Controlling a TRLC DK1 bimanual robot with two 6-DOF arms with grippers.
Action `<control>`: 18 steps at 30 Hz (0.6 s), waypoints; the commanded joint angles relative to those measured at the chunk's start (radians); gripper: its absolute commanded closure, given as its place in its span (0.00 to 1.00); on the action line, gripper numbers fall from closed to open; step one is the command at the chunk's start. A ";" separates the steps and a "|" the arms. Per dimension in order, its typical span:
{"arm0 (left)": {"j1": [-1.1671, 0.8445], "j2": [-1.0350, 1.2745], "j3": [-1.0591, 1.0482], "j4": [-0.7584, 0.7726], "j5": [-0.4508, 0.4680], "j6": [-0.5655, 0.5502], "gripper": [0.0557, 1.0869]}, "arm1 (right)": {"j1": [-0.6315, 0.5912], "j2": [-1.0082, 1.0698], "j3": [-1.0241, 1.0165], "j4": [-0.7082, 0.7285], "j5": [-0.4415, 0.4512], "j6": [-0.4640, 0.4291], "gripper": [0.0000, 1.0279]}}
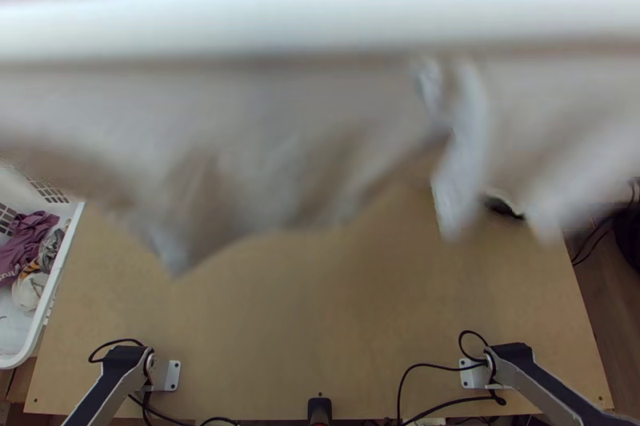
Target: Fold the t-shirt
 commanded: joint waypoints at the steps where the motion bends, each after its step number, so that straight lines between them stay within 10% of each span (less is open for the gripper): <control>1: 0.061 -0.078 0.009 0.007 -0.106 0.005 0.97 | -0.028 -0.091 0.011 -0.020 0.094 -0.027 0.97; 8: 0.077 -0.245 -0.069 -0.154 -0.103 -0.029 0.97 | -0.023 -0.200 -0.018 -0.236 0.105 0.065 0.97; 18: 0.059 -0.462 -0.573 -0.306 -0.014 -0.079 0.97 | 0.090 -0.367 -0.719 -0.249 0.105 0.226 0.97</control>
